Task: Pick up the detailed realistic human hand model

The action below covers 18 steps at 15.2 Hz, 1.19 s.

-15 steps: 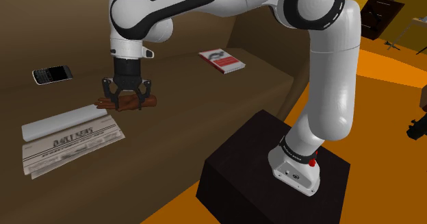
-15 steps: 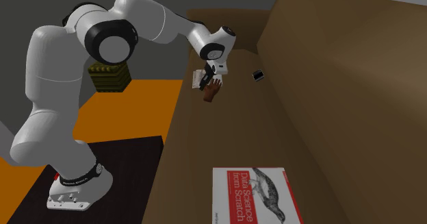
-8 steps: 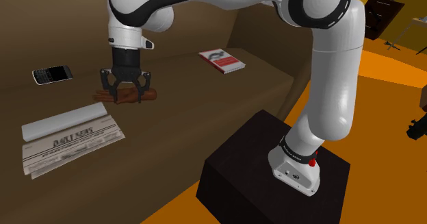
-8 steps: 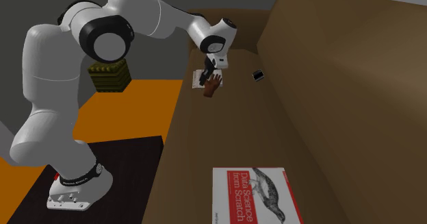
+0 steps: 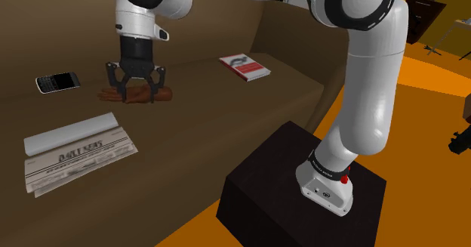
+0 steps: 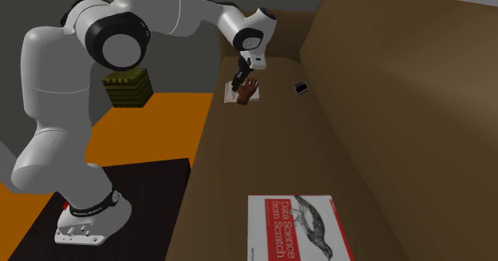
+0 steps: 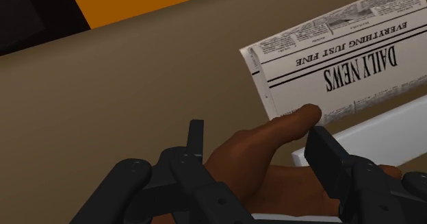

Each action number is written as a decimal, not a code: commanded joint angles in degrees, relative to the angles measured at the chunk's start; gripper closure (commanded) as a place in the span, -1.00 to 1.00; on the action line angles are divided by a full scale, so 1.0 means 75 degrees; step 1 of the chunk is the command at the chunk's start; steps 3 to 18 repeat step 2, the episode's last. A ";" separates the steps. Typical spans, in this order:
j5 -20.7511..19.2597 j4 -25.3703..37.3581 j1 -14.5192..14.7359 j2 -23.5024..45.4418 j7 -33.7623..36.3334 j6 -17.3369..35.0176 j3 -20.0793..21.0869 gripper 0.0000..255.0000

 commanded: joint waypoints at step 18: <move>-0.0008 0.0125 0.0006 -0.0004 0.0041 -0.0120 0.0003 1.00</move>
